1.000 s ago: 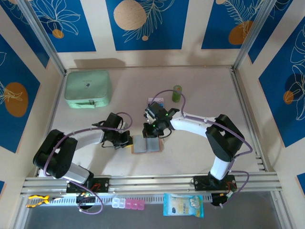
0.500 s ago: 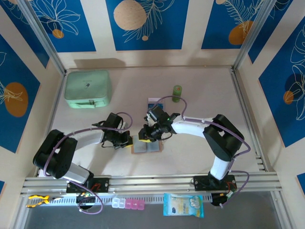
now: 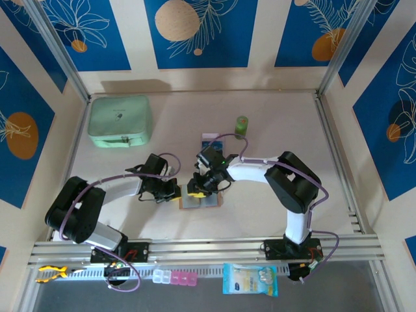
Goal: Take the credit cards out of the card holder
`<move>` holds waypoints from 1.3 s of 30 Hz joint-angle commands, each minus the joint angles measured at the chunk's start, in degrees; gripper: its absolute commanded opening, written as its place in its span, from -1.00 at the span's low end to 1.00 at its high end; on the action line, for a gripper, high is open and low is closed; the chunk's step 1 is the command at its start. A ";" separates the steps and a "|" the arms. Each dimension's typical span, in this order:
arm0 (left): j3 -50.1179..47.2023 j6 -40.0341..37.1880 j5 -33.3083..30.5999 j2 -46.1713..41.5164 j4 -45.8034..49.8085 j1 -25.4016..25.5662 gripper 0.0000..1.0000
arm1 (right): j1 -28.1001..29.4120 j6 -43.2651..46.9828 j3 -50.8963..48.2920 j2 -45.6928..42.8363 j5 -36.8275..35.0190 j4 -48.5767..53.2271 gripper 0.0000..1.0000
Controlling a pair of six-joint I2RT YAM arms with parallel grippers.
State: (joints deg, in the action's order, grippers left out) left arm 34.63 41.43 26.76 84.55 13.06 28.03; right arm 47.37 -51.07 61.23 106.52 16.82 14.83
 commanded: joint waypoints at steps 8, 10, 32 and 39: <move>0.17 -1.68 -2.16 1.49 3.59 0.27 -1.00 | 0.39 2.55 1.62 0.05 -5.03 8.19 -0.37; 0.47 -1.85 -2.20 1.49 3.97 0.27 -1.00 | 0.44 2.76 1.35 -0.17 -5.39 8.36 -0.37; 1.51 -0.75 1.22 -1.59 2.76 0.36 -0.99 | 1.70 1.40 2.76 -1.93 -0.86 4.64 -0.36; -0.33 -0.12 2.88 0.29 -0.01 0.41 -1.00 | 2.24 1.39 4.51 1.40 1.15 4.15 -0.36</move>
State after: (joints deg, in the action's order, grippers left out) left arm 35.44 40.62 27.92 84.14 14.17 28.03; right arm 49.19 -49.15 64.62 106.39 15.57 18.90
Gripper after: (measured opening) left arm 0.054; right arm 0.321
